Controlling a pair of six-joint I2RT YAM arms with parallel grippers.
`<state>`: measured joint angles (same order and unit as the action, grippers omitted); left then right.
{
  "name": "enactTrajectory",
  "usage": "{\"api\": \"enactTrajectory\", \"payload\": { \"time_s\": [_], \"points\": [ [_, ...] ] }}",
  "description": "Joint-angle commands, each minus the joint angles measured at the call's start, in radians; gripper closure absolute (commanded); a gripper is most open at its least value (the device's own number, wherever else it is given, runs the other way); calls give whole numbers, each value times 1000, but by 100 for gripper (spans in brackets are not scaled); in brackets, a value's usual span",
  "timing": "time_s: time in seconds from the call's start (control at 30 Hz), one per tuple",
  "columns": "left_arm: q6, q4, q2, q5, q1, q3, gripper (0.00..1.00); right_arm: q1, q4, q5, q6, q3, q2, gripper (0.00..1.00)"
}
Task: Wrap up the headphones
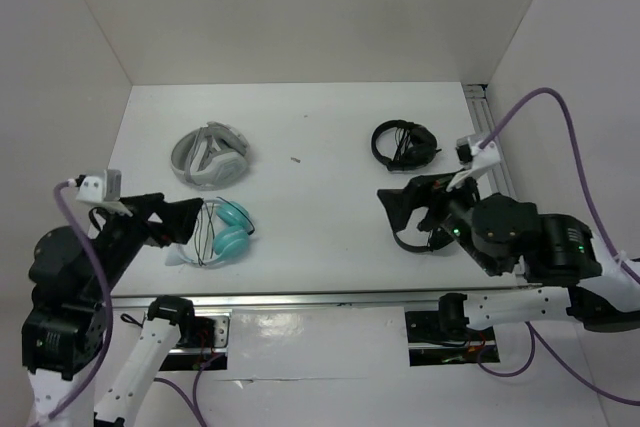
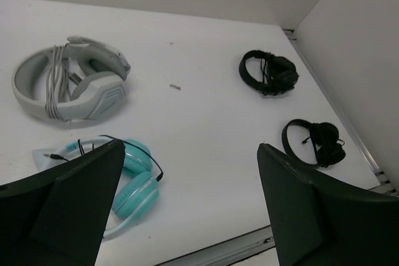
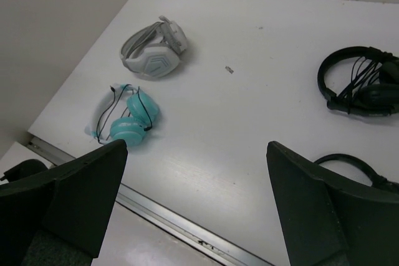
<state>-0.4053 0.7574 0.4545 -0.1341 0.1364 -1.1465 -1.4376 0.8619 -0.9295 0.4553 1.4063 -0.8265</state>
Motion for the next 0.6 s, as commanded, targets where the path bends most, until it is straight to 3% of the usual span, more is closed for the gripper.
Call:
{"api": "enactTrajectory", "payload": {
  "time_s": [0.0,0.2,0.57],
  "points": [
    [-24,15,-34,-2,2,-36,0,-6,175,-23,106,54,49,0],
    [-64,26,-95,7,20,62,0,-6,207,-5,128,54,107,0],
    [-64,75,-158,136,20,42,0,-6,267,-34,137,85,86,0]
  ]
}}
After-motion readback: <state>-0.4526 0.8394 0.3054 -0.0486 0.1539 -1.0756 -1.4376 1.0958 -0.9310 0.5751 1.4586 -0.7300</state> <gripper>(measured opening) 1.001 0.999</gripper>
